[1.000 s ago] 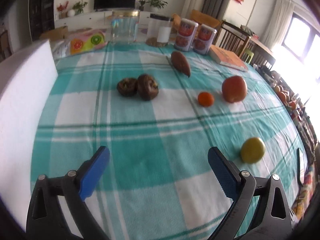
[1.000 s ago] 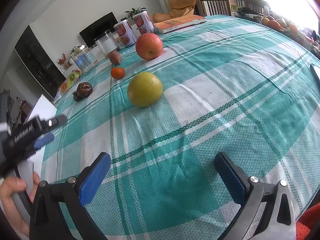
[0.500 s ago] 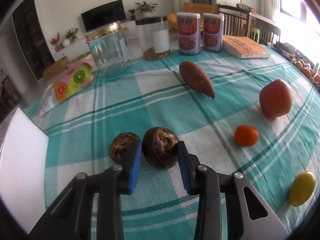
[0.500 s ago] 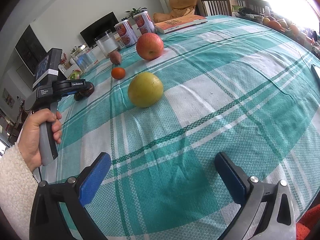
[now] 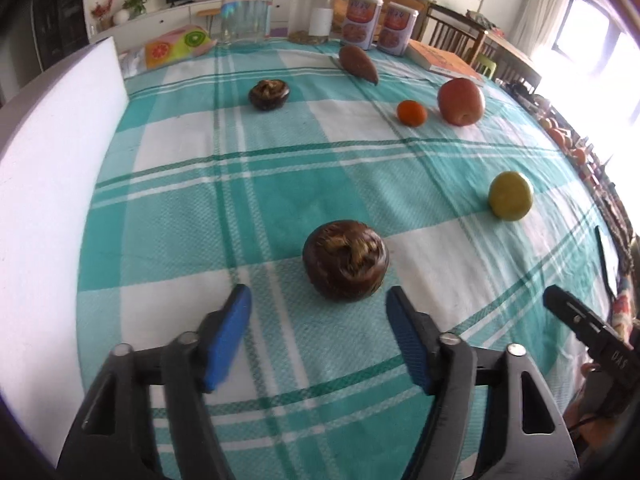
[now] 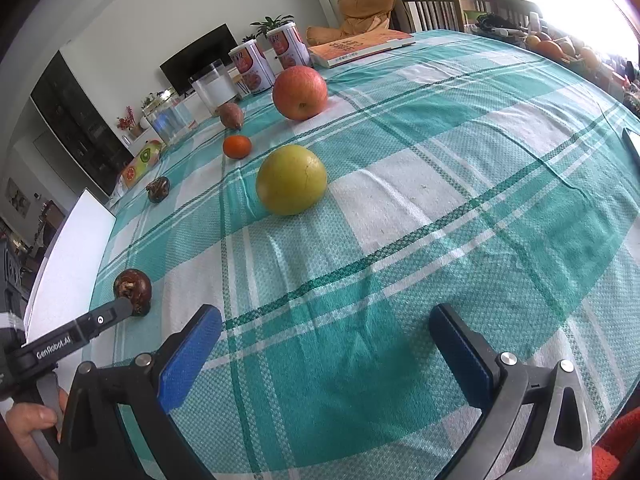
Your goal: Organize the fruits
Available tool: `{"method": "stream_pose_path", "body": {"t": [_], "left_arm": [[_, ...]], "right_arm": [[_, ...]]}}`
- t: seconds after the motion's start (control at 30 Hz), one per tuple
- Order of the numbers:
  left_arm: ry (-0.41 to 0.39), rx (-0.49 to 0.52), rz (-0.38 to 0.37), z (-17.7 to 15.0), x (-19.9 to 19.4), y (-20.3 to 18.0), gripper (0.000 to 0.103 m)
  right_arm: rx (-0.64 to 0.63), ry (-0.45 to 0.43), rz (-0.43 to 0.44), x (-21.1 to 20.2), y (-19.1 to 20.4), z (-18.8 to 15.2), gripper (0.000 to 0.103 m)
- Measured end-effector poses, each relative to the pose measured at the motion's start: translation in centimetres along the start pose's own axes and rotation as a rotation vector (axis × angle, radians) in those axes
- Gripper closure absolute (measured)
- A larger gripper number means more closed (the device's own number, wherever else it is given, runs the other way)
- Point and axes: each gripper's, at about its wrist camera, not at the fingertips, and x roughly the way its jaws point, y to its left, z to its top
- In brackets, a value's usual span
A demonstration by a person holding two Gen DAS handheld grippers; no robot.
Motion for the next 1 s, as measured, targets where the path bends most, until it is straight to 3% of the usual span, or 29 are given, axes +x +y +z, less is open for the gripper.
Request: {"method": "stream_pose_path", "body": {"t": [0.17, 0.3, 1.0], "left_arm": [[-0.031, -0.013, 0.02, -1.2, 1.0, 0.6, 0.01], [-0.056, 0.077, 0.105, -1.7, 1.5, -0.9, 0.006], [-0.057, 0.068, 0.108, -1.7, 1.9, -1.0, 0.0]], "right_arm": [[-0.008, 0.001, -0.005, 0.0, 0.1, -0.2, 0.0], [-0.034, 0.006, -0.03, 0.2, 0.6, -0.3, 0.0], [-0.089, 0.015, -0.097, 0.6, 1.4, -0.5, 0.0]]}}
